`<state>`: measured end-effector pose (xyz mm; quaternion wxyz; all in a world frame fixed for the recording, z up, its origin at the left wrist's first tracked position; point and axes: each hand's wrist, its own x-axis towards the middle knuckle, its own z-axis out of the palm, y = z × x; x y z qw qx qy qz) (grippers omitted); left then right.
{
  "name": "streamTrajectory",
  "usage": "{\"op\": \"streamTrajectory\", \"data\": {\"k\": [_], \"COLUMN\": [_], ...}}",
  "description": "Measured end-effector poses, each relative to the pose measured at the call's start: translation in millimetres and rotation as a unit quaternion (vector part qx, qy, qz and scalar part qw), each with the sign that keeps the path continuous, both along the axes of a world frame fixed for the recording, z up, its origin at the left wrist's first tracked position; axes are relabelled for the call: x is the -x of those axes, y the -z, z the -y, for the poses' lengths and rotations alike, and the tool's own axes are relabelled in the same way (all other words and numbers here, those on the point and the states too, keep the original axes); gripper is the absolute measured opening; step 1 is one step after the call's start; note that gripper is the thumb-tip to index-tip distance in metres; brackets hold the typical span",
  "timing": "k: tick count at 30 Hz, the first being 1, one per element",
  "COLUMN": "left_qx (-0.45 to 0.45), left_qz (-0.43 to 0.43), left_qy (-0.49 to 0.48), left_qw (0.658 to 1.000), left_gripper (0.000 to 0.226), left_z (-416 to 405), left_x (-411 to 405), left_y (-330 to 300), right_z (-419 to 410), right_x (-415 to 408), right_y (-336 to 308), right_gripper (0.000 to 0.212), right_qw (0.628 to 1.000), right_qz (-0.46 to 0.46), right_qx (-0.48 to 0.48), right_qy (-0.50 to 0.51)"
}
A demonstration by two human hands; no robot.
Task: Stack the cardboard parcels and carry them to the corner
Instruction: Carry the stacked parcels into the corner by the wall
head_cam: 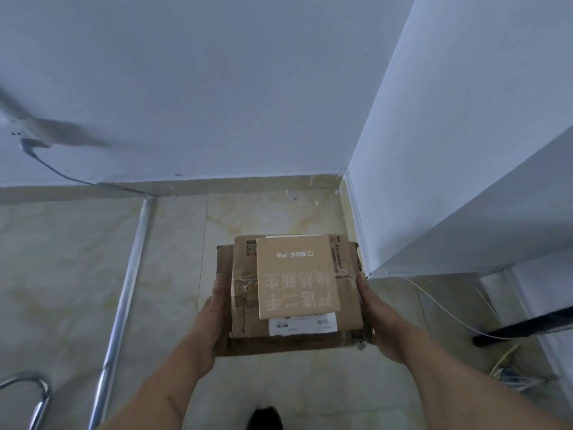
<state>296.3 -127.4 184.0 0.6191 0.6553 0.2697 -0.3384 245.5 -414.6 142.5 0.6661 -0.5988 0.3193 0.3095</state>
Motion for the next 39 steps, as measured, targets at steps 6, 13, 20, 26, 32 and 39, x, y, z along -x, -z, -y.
{"op": "streamTrajectory", "data": {"k": [6,13,20,26,32,39], "left_qx": [0.008,0.006,0.000,0.002,0.007,0.012], "left_qz": [-0.013,-0.012,-0.014,-0.014,-0.015,-0.021], "left_qy": [-0.008,0.011,-0.001,-0.012,-0.011,-0.006], "left_qw": [1.000,1.000,1.000,1.000,1.000,1.000], "left_gripper": [0.081,0.084,0.097,0.082,0.080,0.085], "left_z": [13,40,66,92,113,131], "left_x": [-57,-139,-212,-268,-314,-348], "left_y": [10,21,59,100,151,201], "right_z": [17,41,73,99,119,135], "right_x": [-55,-123,-198,-260,-312,-346], "right_y": [-10,-1,41,86,143,196], "right_gripper": [0.075,0.088,0.074,0.070,0.078,0.091], "right_qw": [1.000,0.999,0.998,0.999,0.999,0.998], "right_qz": [-0.026,-0.023,-0.023,-0.011,-0.016,-0.004], "right_qx": [0.012,0.039,0.024,0.022,0.026,0.040], "right_qy": [0.007,0.010,0.048,0.034,0.043,0.042]}}
